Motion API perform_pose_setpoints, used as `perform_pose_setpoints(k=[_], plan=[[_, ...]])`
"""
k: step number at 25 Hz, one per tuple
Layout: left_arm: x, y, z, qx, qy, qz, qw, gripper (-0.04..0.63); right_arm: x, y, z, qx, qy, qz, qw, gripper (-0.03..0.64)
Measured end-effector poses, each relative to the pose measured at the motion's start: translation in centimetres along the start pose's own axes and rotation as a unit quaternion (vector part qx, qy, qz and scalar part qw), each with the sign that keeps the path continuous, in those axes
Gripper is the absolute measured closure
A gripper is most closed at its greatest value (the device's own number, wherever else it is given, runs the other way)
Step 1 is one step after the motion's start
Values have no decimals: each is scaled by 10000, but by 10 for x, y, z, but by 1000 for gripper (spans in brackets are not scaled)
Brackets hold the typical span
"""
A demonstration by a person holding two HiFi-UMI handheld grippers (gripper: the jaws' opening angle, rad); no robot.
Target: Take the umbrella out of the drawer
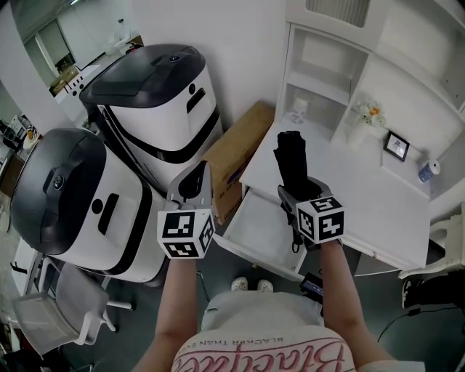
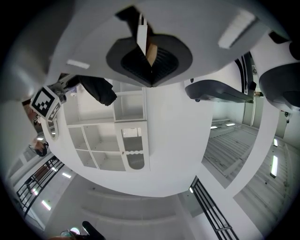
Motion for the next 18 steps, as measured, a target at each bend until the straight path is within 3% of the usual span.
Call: perform_pose_setpoints(k=[10,18], plan=[[21,-2,-6,-22,37,-304,9995,586,43,-37,4,-77,-374,-1084,9934,353],[44,-9,-10,124,606,-719,9955,586,64,-64,-4,-508,-517,-1685,9830,353]])
Point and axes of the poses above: the fingertips, and each gripper's own axes: y forward along the fingers, z to its left, x out of its top, the point moved 2 cm from there along -y, backward along the fingers, and after that the axes turned 3 degrees about y, right-handed, at the moved point
